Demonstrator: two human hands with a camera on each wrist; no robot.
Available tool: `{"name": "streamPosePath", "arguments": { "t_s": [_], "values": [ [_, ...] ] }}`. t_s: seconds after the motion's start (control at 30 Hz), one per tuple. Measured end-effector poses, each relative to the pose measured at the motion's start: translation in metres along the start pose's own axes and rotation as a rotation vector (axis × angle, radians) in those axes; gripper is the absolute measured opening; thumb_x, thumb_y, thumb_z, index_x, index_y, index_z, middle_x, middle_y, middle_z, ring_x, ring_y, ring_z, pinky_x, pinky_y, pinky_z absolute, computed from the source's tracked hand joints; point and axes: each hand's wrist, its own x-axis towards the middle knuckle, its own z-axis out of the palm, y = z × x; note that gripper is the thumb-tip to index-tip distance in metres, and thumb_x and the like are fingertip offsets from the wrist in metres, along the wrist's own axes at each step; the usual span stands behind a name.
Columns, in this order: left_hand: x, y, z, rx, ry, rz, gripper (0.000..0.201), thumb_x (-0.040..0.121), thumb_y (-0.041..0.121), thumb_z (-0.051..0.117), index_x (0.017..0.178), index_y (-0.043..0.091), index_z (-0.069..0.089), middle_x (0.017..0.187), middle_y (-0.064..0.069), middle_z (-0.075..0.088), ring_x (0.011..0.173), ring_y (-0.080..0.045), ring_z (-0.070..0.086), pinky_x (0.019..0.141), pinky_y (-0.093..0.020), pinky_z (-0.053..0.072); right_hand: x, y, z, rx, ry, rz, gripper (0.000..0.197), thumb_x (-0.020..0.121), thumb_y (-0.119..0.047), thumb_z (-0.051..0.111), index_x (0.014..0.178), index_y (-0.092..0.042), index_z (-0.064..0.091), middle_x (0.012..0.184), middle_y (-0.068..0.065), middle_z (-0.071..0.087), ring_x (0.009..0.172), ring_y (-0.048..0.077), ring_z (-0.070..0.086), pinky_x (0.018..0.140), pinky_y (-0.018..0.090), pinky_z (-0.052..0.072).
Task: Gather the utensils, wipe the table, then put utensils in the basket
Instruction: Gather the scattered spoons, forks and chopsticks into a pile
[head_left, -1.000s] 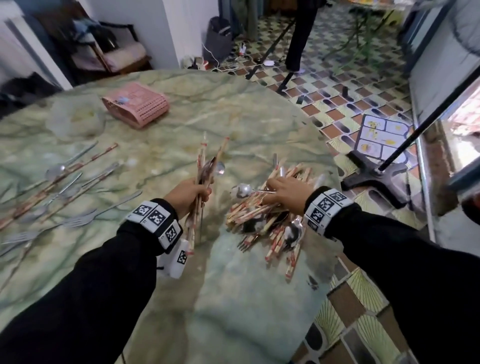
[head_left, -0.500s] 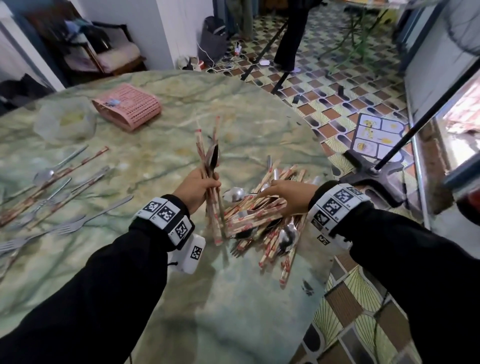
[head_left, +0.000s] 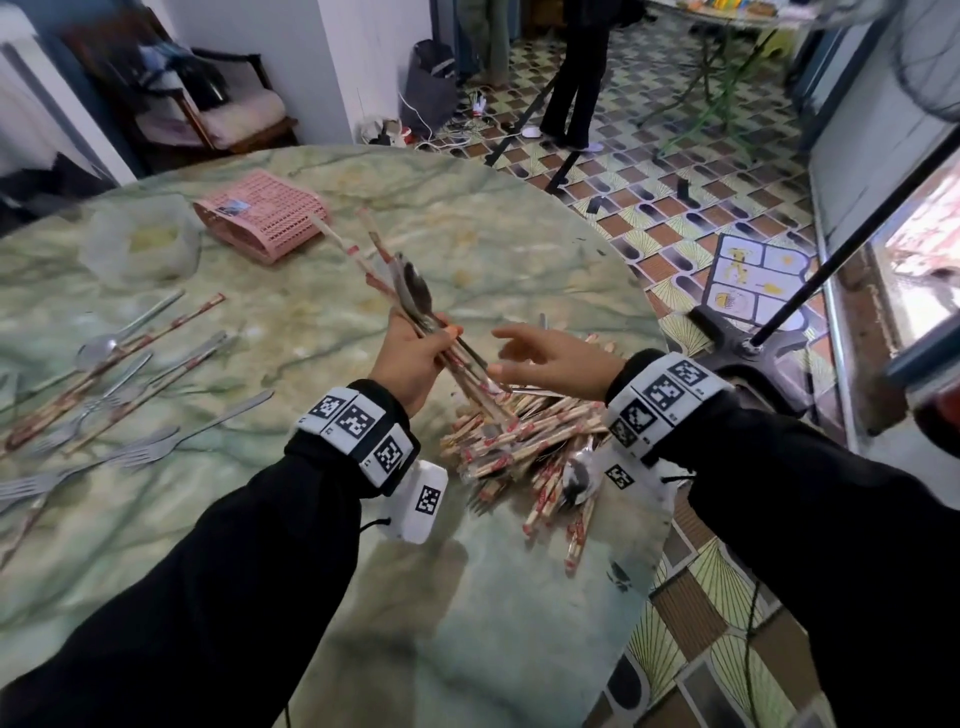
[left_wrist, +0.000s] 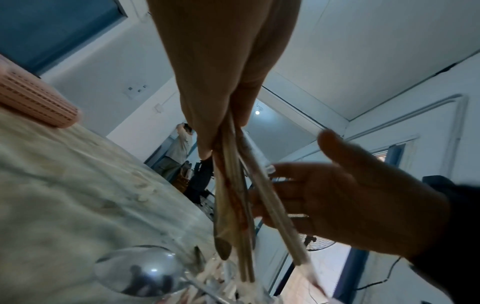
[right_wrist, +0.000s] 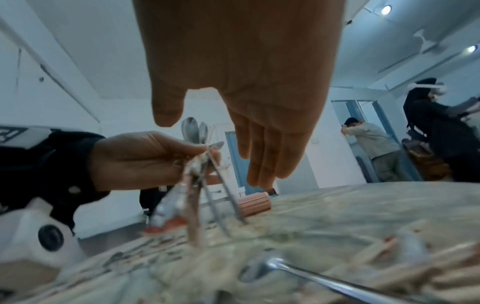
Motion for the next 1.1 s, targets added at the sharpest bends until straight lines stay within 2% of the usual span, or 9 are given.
{"name": "streamPosePath", "arguments": {
  "t_s": [0.1, 0.33, 0.43, 0.53, 0.63, 0.7, 0.77, 0.9, 1.1],
  "values": [
    [-0.004, -0.002, 0.014, -0.008, -0.041, 0.030, 0.032, 0.088, -0.015, 0.044, 0.101, 0.013, 0.038, 0.082, -0.004, 0.049, 0.074, -0.018, 0.053, 0.070, -0.031, 0.048, 0.009, -0.012, 0.013, 0.024, -0.043, -0.047, 0.073, 0.077, -0.047, 0.069, 0.136, -0.016, 0.039, 0.125, 0.006, 0.057, 0.112, 0.020, 0.057, 0.098, 0.035, 0.046],
    [-0.004, -0.014, 0.017, -0.018, -0.082, 0.003, 0.027, 0.088, -0.016, 0.044, 0.104, 0.005, 0.039, 0.076, -0.007, 0.050, 0.073, -0.021, 0.055, 0.074, -0.037, 0.048, 0.010, -0.004, 0.017, -0.055, 0.032, 0.017, 0.056, 0.081, -0.021, 0.071, 0.128, -0.008, 0.044, 0.116, 0.012, 0.061, 0.096, 0.022, 0.061, 0.087, 0.034, 0.050],
    [0.002, -0.014, 0.016, 0.056, -0.052, 0.027, 0.035, 0.086, -0.016, 0.047, 0.115, 0.002, 0.040, 0.077, -0.003, 0.050, 0.075, -0.017, 0.053, 0.069, -0.028, 0.045, 0.004, 0.004, 0.011, -0.079, 0.032, 0.050, 0.064, 0.080, -0.028, 0.071, 0.133, -0.011, 0.041, 0.120, 0.010, 0.059, 0.110, 0.021, 0.057, 0.095, 0.031, 0.045],
    [0.021, -0.005, 0.013, 0.272, -0.071, 0.134, 0.052, 0.085, -0.015, 0.049, 0.133, 0.001, 0.035, 0.097, 0.004, 0.055, 0.093, -0.011, 0.052, 0.073, -0.011, 0.046, -0.007, 0.019, -0.001, -0.120, 0.056, 0.096, 0.069, 0.080, -0.031, 0.070, 0.139, -0.015, 0.036, 0.128, 0.009, 0.054, 0.119, 0.021, 0.051, 0.099, 0.029, 0.041],
    [0.045, 0.003, 0.009, 0.661, -0.287, 0.313, 0.042, 0.085, -0.009, 0.051, 0.126, -0.004, 0.042, 0.114, -0.003, 0.053, 0.105, -0.010, 0.048, 0.085, -0.007, 0.040, -0.021, 0.039, -0.014, -0.222, 0.080, 0.148, 0.068, 0.081, -0.029, 0.069, 0.139, -0.017, 0.036, 0.132, 0.008, 0.053, 0.121, 0.020, 0.050, 0.098, 0.029, 0.040],
    [0.060, 0.006, 0.006, 0.893, -0.405, 0.399, 0.029, 0.081, -0.011, 0.050, 0.109, -0.007, 0.053, 0.106, -0.017, 0.060, 0.101, -0.018, 0.053, 0.087, -0.027, 0.040, -0.030, 0.052, -0.020, -0.296, 0.080, 0.171, 0.066, 0.082, -0.028, 0.068, 0.139, -0.016, 0.037, 0.136, 0.007, 0.050, 0.123, 0.020, 0.048, 0.102, 0.031, 0.038],
    [0.070, 0.007, 0.007, 1.134, -0.534, 0.474, 0.020, 0.077, -0.014, 0.048, 0.087, -0.003, 0.063, 0.089, -0.024, 0.064, 0.087, -0.024, 0.056, 0.076, -0.030, 0.037, -0.040, 0.064, -0.023, -0.383, 0.066, 0.195, 0.063, 0.085, -0.028, 0.065, 0.139, -0.014, 0.037, 0.139, 0.006, 0.047, 0.125, 0.020, 0.046, 0.104, 0.031, 0.036],
    [0.075, 0.003, 0.017, 1.459, -0.915, 0.831, 0.009, 0.062, 0.003, 0.065, 0.054, 0.008, 0.063, 0.055, -0.010, 0.059, 0.060, -0.029, 0.058, 0.074, -0.032, 0.033, -0.055, 0.083, -0.023, -0.430, 0.101, 0.257, 0.056, 0.087, -0.027, 0.063, 0.136, -0.015, 0.042, 0.135, 0.008, 0.048, 0.121, 0.020, 0.049, 0.098, 0.024, 0.035],
    [0.080, -0.015, 0.038, 1.711, -1.357, 1.161, 0.022, 0.049, 0.000, 0.078, 0.052, 0.017, 0.065, 0.059, 0.000, 0.062, 0.069, -0.025, 0.063, 0.091, -0.035, 0.045, -0.059, 0.097, -0.013, -0.342, 0.122, 0.277, 0.051, 0.087, -0.023, 0.062, 0.134, -0.015, 0.045, 0.132, 0.008, 0.052, 0.119, 0.019, 0.049, 0.098, 0.021, 0.033]
  ]
}}
